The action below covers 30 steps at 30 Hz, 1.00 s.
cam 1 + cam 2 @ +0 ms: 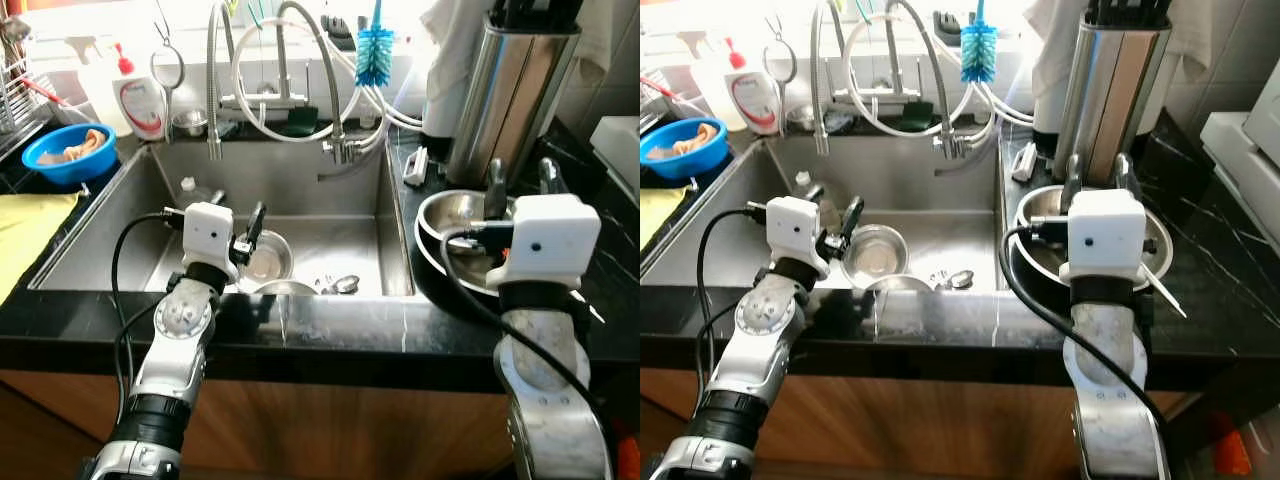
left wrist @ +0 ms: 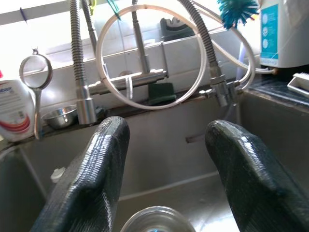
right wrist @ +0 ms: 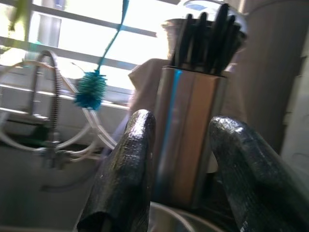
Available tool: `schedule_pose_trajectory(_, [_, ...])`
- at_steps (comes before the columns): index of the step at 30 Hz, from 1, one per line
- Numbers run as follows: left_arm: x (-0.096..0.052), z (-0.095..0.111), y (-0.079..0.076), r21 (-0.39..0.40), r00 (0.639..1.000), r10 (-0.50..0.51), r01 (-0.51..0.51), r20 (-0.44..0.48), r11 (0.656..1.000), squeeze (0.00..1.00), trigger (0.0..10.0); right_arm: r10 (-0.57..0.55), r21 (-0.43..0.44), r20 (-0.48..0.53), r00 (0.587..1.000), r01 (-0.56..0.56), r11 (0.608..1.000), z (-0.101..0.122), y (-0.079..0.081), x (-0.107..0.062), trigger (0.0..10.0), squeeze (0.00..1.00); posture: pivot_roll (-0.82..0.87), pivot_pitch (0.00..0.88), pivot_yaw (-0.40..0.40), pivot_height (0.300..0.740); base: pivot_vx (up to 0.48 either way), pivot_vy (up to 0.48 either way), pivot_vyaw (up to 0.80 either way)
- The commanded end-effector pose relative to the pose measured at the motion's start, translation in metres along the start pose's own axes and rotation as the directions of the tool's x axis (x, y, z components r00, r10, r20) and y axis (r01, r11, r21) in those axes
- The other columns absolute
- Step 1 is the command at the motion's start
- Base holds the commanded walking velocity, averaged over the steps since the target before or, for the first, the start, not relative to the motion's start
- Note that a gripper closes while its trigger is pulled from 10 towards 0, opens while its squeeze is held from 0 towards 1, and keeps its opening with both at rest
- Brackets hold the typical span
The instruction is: Kitchen organization
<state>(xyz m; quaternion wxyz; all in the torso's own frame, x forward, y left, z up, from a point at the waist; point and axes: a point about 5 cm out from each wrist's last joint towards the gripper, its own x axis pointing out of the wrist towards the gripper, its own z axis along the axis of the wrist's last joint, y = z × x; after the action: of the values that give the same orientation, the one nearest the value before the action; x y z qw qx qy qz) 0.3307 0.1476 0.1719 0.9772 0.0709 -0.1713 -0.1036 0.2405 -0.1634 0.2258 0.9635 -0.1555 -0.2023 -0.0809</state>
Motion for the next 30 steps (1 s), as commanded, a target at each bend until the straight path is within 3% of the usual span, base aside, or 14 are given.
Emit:
schedule_pose_trajectory(1, [-0.001,0.000,0.005,0.015,1.000,0.003,-0.003,-0.007,1.000,0.00,10.0,0.003,0.018,0.042,0.999,-0.004,1.000,0.009,-0.015,-0.007,10.0,0.00,-0.09,0.000,0.079,0.740,0.000,0.000,0.00])
schedule_pose_trajectory(2, [-0.001,0.000,0.005,0.015,1.000,0.003,-0.003,-0.007,1.000,0.00,10.0,0.003,0.018,0.042,0.999,-0.004,1.000,0.009,-0.015,-0.007,10.0,0.00,-0.09,0.000,0.079,0.740,0.000,0.000,0.00])
schedule_pose_trajectory(4, [-0.001,-0.001,0.005,0.015,1.000,0.003,-0.003,-0.010,1.000,0.00,10.0,-0.011,-0.024,0.038,0.999,0.012,1.000,0.009,-0.037,-0.018,10.0,0.00,-0.10,0.000,0.078,0.740,0.000,0.000,0.00])
schedule_pose_trajectory(8, [-0.001,-0.002,0.003,0.011,1.000,0.000,0.000,-0.012,1.000,0.00,10.0,-0.022,-0.129,-0.030,0.999,0.018,0.991,0.001,-0.061,-0.037,10.0,0.00,-0.11,0.000,0.075,0.740,0.000,0.000,0.00])
schedule_pose_trajectory(13, [0.000,-0.002,0.003,0.008,1.000,-0.002,0.002,-0.012,1.000,0.00,10.0,-0.085,-0.133,-0.100,0.991,0.071,0.989,-0.006,-0.077,-0.052,10.0,0.00,-0.11,0.000,0.075,0.740,0.000,0.000,0.00])
schedule_pose_trajectory(20, [0.000,-0.002,0.003,0.009,1.000,-0.006,0.006,-0.010,1.000,0.00,10.0,-0.136,-0.086,-0.178,0.975,0.122,0.989,-0.019,-0.082,-0.071,10.0,0.00,-0.11,0.000,0.078,0.740,0.000,0.000,0.00])
schedule_pose_trajectory(23, [0.000,-0.002,0.003,0.011,1.000,-0.005,0.006,-0.010,1.000,0.00,10.0,-0.212,-0.010,-0.233,0.949,0.216,0.976,-0.029,-0.087,-0.078,10.0,0.00,-0.11,0.000,0.076,0.740,0.000,0.000,0.00])
schedule_pose_trajectory(30, [-0.002,-0.002,0.003,0.025,1.000,-0.012,0.012,-0.011,1.000,0.00,10.0,-0.261,0.097,-0.284,0.922,0.299,0.949,-0.040,-0.082,-0.077,10.0,0.00,-0.11,0.000,0.073,0.740,0.000,0.000,0.00])
